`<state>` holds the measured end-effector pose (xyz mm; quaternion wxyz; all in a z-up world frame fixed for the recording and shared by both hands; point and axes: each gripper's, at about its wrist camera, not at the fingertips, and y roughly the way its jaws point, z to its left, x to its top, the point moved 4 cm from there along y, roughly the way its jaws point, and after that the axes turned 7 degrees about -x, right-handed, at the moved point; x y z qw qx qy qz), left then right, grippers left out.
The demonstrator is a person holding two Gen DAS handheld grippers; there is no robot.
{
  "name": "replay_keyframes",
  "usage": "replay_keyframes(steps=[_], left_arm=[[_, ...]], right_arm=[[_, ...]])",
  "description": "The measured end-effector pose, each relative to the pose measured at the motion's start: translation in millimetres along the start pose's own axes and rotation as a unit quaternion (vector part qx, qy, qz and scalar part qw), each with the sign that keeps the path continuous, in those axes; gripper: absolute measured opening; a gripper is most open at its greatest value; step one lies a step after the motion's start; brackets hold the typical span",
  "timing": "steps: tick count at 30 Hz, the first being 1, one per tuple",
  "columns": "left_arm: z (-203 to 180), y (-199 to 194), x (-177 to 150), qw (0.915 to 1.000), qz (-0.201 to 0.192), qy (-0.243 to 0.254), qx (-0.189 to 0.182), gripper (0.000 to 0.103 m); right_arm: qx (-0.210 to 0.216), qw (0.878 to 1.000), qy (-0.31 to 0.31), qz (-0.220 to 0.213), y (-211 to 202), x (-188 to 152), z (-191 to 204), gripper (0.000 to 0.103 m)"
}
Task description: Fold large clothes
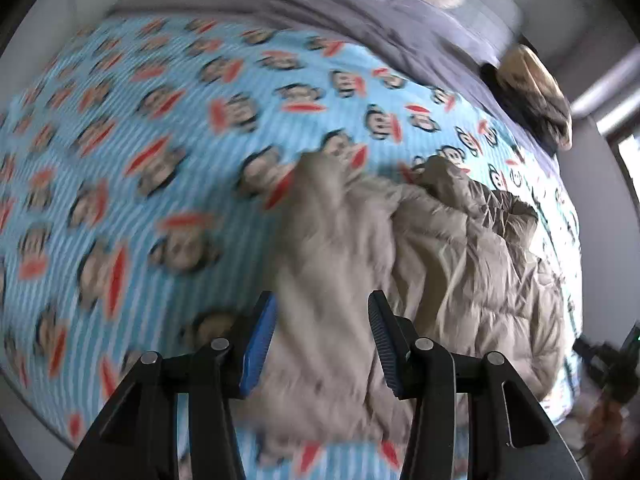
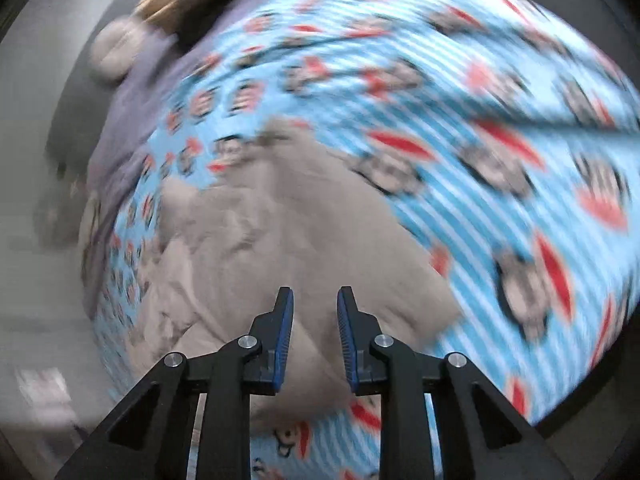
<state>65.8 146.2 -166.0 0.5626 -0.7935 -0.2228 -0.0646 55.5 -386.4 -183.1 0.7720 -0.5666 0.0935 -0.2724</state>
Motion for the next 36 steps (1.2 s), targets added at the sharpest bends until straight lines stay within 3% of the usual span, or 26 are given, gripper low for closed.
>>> replay_keyframes(steps=[3, 8, 11, 18, 23, 27, 33, 36], left_arm=[[-23.6, 39.7, 23.6, 0.9995, 0.001, 0.031, 0.009, 0.049], [-28.9, 102.2, 52.6, 0.9989, 0.010, 0.018, 0.041, 0.049], [-22.6, 135.9, 60.7, 0.9971, 0.022, 0.015, 0.071, 0.049], [-15.0, 165.8, 72.8, 0.9972, 0.032, 0.011, 0.067, 0.049], [-13.0, 171.5, 77.0, 0.9967, 0.041, 0.007, 0.070, 0.049], [-17.7, 151.7, 78.7, 0.9962, 0.042, 0.006, 0.076, 0.049], [-27.4, 110.3, 60.0, 0.9950, 0.048, 0.032, 0.082, 0.049], [-29.7, 94.5, 40.1, 0.9944, 0.061, 0.032, 0.080, 0.049]], right_arm=[[0.002, 0.998, -0.057, 0.000, 23.4, 10.2, 46.0, 0.025], [-0.007, 0.991, -0.130, 0.007, 67.6, 24.0, 102.7, 0.025], [-0.034, 0.989, -0.143, 0.011, 97.1, 32.7, 110.1, 0.025], [-0.051, 0.992, -0.119, 0.015, 136.3, 57.9, 99.2, 0.021], [-0.065, 0.989, -0.129, 0.015, 151.9, 64.6, 102.1, 0.021], [-0.076, 0.988, -0.133, 0.021, 144.8, 65.6, 104.5, 0.021], [-0.080, 0.987, -0.140, 0.027, 107.1, 52.6, 102.7, 0.026], [-0.073, 0.988, -0.136, 0.032, 87.6, 33.7, 99.0, 0.033]])
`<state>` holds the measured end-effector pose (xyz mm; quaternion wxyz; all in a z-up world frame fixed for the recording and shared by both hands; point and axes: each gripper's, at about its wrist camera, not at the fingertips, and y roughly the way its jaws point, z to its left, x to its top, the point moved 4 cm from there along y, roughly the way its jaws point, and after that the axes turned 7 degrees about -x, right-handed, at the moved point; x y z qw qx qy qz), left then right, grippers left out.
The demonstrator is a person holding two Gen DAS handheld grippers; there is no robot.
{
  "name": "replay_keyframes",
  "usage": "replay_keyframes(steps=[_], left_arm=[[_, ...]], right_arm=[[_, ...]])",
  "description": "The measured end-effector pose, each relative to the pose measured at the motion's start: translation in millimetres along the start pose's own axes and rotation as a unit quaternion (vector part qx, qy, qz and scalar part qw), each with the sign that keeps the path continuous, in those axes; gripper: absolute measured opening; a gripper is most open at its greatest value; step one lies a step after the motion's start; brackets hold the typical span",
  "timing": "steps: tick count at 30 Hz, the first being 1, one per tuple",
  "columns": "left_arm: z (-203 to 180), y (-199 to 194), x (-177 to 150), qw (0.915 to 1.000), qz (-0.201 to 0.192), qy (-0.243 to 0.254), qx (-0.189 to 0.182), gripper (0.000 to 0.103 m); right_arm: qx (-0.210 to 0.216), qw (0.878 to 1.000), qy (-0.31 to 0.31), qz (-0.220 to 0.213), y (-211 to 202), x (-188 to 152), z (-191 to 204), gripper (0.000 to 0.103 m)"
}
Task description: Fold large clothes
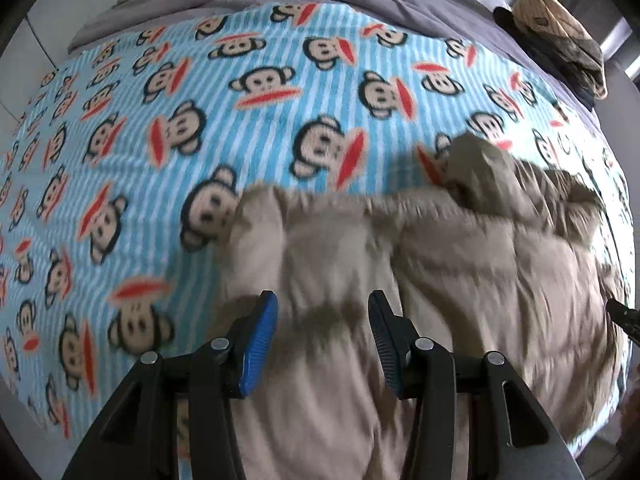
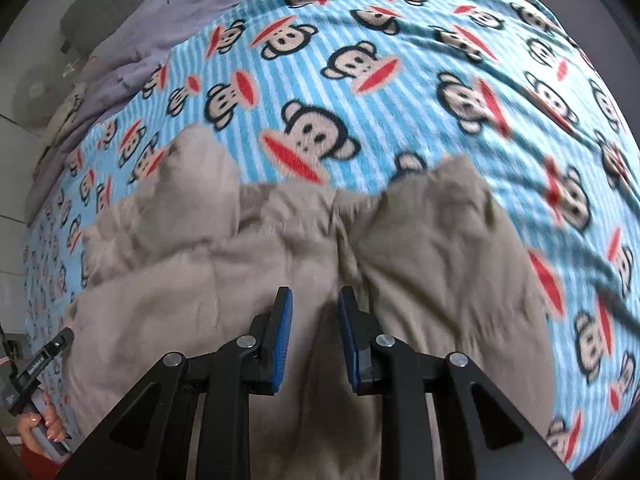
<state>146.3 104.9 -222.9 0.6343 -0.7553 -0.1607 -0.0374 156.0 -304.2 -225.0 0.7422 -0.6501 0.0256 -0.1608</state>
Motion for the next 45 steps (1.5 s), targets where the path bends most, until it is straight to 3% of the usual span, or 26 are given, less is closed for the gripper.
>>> replay_keyframes(steps=[3, 9, 14, 15, 16, 17, 26, 28, 35, 37, 38, 45], left_arm=[[-4.6, -6.6, -21.3, 0.9998, 0.017, 0.005, 0.003, 0.049], [-15.8, -11.0, -52.6, 0.9989, 0.038, 0.025, 0.011, 0.049], [-17.4, -13.5, -59.2, 0.9988, 0.042, 0.024, 0.005, 0.051], [-17.3, -14.3, -59.3, 0.9988, 0.041, 0.025, 0.004, 0.058], [-16.7, -15.6, -59.3, 0.9989, 0.038, 0.026, 0.005, 0.080], [-16.1, -18.4, -59.1, 0.9991, 0.030, 0.027, 0.008, 0.088], [-5.2, -20.6, -63.0, 0.9986, 0.037, 0.038, 0.004, 0.088], [-3.2, -19.0, -64.5, 0.9983, 0.040, 0.042, 0.003, 0.088], [-2.7, -17.1, -68.6, 0.9971, 0.046, 0.061, -0.001, 0.089], [-2.8, -19.7, -68.8, 0.9972, 0.043, 0.060, -0.004, 0.089], [-3.2, -20.8, -68.8, 0.9973, 0.042, 0.060, -0.005, 0.103], [-11.3, -26.9, -76.5, 0.9975, 0.032, 0.062, 0.005, 0.103]], right_arm=[[0.007, 1.000, 0.005, 0.000, -16.7, -23.9, 1.8, 0.044], [0.018, 1.000, 0.013, 0.020, -31.7, -69.8, 9.8, 0.046], [0.023, 0.999, 0.016, 0.031, -35.0, -89.9, 16.0, 0.049], [0.023, 0.999, 0.016, 0.032, -35.4, -92.8, 17.7, 0.049], [0.024, 0.999, 0.015, 0.033, -35.6, -95.2, 19.5, 0.049], [0.025, 0.999, 0.015, 0.034, -35.9, -97.5, 21.2, 0.049], [0.027, 0.998, 0.031, 0.038, -36.9, -117.7, 38.4, 0.057], [0.027, 0.998, 0.036, 0.036, -37.8, -123.8, 43.2, 0.066], [0.042, 0.997, 0.052, 0.031, -44.0, -142.8, 55.4, 0.068], [0.051, 0.997, 0.056, 0.031, -44.2, -146.6, 59.0, 0.092], [0.056, 0.996, 0.059, 0.030, -44.7, -148.5, 60.6, 0.091], [0.083, 0.995, 0.047, 0.034, -43.2, -159.8, 72.7, 0.092]])
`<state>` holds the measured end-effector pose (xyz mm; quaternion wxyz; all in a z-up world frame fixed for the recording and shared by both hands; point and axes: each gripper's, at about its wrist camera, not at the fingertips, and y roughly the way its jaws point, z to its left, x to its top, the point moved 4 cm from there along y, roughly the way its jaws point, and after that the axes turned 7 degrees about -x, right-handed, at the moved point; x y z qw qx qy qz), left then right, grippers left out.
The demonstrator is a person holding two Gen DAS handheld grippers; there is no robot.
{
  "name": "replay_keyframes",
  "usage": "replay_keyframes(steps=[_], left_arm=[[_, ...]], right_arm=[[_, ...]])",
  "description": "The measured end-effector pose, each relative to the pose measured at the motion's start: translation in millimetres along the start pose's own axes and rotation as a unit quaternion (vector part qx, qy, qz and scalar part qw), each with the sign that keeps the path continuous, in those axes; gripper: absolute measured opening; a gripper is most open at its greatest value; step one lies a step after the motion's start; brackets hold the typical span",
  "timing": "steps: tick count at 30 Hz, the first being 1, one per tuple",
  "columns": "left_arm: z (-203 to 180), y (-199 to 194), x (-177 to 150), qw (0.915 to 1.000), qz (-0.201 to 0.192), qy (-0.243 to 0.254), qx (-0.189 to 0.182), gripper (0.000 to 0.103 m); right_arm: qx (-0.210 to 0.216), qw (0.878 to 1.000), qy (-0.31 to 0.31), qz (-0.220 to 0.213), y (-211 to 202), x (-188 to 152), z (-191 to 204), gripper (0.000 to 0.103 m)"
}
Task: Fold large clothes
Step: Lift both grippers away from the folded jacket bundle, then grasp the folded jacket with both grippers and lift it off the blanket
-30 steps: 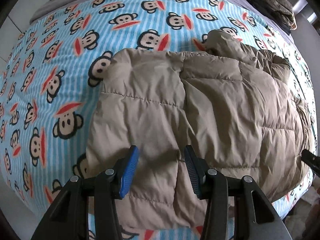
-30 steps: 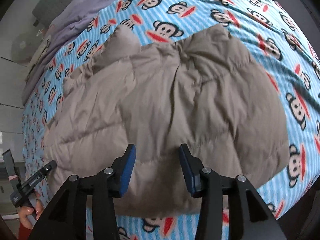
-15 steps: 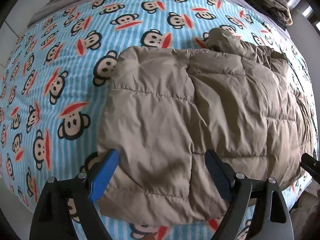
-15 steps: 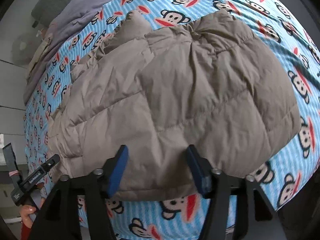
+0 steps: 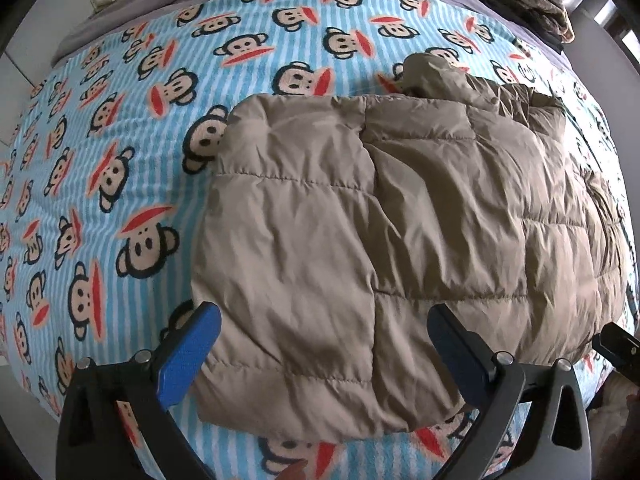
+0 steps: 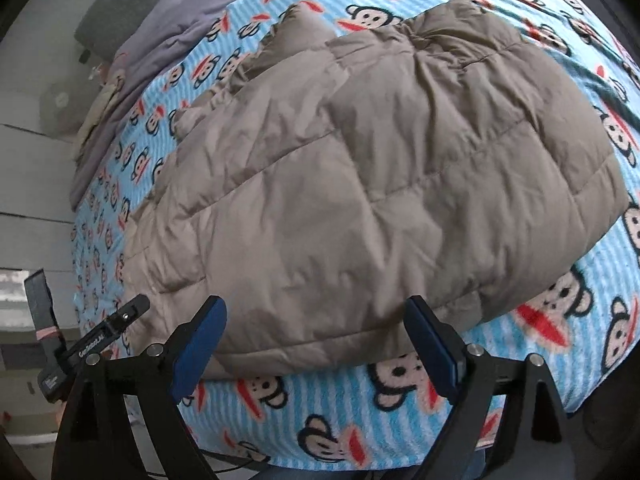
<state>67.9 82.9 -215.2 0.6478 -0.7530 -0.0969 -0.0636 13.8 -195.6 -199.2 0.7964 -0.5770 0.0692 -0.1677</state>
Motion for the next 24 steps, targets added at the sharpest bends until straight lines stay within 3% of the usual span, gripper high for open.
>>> replay_keyframes(steps=[6, 10, 15, 18, 24], left_arm=[[-8.3, -12.6, -21.8, 0.9997, -0.008, -0.018, 0.016, 0.103], [-10.7, -18.0, -44.6, 0.9988, -0.012, -0.041, 0.026, 0.103], [-12.7, -20.5, -84.1, 0.9956, 0.011, -0.091, -0.016, 0.103], [-5.5, -24.5, -99.7, 0.9942, 0.014, -0.105, -0.018, 0.103], [32.1, -35.8, -93.0, 0.9906, 0.001, -0.128, -0.048, 0.103]], right_arm=[[0.037, 0.999, 0.000, 0.020, 0.5, -12.7, -9.2, 0.092], [0.066, 0.996, 0.011, 0.058, 0.3, -24.0, -26.4, 0.092], [0.066, 0.994, 0.013, 0.090, 4.7, -46.7, -51.9, 0.092], [0.065, 0.992, 0.013, 0.110, 10.9, -59.7, -61.4, 0.092], [0.109, 0.986, 0.039, 0.122, 17.9, -70.2, -48.5, 0.092]])
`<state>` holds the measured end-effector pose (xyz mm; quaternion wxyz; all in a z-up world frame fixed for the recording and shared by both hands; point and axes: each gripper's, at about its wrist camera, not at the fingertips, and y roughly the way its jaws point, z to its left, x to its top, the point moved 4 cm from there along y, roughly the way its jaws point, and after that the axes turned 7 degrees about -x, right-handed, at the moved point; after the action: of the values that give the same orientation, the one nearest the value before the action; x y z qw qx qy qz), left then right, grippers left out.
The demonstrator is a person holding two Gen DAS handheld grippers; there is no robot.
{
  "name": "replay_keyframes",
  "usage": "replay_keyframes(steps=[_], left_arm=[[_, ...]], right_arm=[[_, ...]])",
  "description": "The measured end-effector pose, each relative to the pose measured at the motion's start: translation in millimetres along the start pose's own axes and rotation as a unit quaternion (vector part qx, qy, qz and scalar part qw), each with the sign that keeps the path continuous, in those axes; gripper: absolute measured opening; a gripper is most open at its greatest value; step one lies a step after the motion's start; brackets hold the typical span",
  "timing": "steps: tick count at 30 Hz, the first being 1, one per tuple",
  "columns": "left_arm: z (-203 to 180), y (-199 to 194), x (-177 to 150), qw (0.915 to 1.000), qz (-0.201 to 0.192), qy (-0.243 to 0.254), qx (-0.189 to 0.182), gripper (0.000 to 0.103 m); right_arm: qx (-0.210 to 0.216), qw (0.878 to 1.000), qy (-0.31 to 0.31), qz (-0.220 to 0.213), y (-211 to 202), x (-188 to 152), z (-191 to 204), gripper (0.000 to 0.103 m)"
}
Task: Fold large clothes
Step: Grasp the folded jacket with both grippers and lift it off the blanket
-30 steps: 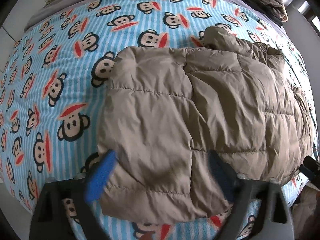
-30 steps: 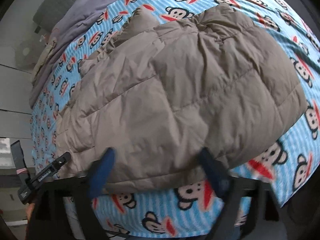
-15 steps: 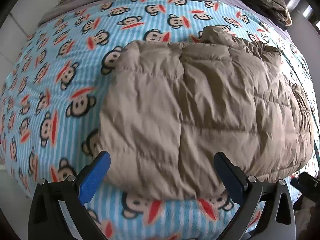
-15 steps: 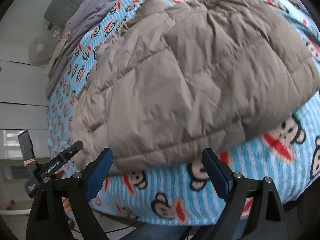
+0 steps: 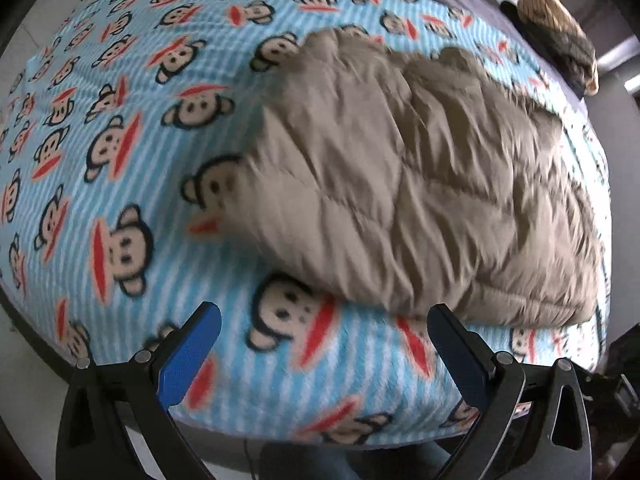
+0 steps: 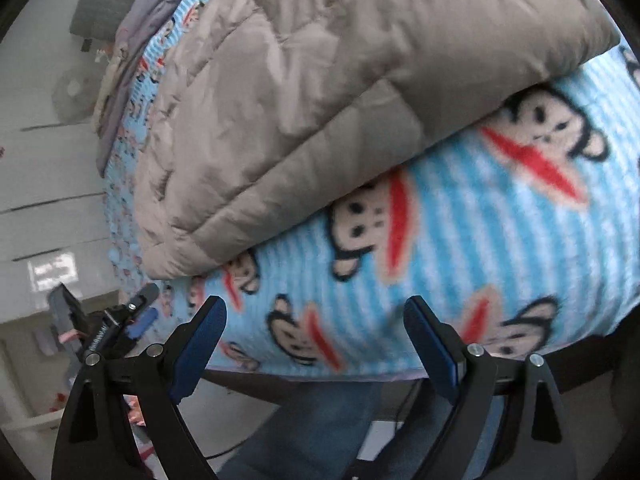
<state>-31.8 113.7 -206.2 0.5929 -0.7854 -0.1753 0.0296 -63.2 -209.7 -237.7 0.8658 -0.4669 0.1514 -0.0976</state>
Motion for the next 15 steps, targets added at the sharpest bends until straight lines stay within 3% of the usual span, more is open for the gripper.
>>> replay_keyframes(steps=[5, 8, 11, 15], left_arm=[[32.9, -1.2, 41.0, 0.9993, 0.002, -0.001, -0.037, 0.103], [52.0, 14.0, 68.9, 0.9962, 0.029, -0.005, -0.082, 0.103], [58.3, 37.5, 92.6, 0.9879, 0.066, 0.004, -0.140, 0.103], [49.4, 74.8, 115.5, 0.9701, 0.122, 0.026, -0.208, 0.103]], right_arm=[[0.048, 0.999, 0.013, 0.010, 40.4, 6.1, 44.3, 0.092], [0.069, 0.997, 0.024, 0.030, 68.3, 9.8, 72.8, 0.092], [0.067, 0.997, 0.030, 0.034, 86.2, 11.9, 94.1, 0.092], [0.054, 0.997, 0.043, 0.034, 95.1, 9.9, 101.0, 0.092]])
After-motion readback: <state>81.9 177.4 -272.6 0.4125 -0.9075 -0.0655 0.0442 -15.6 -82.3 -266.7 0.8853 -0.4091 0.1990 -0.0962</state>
